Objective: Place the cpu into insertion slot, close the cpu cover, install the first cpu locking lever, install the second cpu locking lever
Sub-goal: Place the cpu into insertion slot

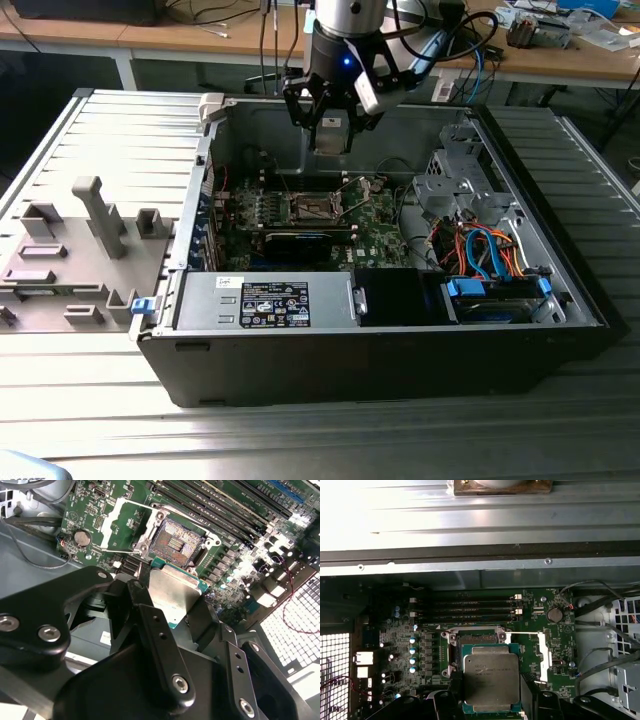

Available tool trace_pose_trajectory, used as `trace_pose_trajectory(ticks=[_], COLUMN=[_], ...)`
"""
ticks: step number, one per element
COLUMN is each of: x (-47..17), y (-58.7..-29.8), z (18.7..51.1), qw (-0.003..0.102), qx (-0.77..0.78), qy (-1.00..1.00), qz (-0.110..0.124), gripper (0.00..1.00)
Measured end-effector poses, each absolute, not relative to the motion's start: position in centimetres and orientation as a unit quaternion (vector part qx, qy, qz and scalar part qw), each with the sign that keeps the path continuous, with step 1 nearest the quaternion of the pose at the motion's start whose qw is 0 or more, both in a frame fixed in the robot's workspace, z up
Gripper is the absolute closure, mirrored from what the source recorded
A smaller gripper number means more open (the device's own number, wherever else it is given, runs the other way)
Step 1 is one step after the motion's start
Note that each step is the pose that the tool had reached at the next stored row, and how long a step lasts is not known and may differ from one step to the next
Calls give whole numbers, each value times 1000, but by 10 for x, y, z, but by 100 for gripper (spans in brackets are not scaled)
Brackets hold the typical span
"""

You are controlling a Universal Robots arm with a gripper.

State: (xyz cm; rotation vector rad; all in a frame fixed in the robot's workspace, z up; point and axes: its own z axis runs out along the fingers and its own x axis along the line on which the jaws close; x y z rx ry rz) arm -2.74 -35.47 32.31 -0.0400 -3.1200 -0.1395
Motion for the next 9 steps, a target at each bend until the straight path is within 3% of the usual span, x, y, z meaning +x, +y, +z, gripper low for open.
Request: trace_pose_trajectory(ticks=[9], x=[-27], y=[-355], z=[320], qw=[9], qx=[-13], qy=[-999], qz=[-45], gripper=[45])
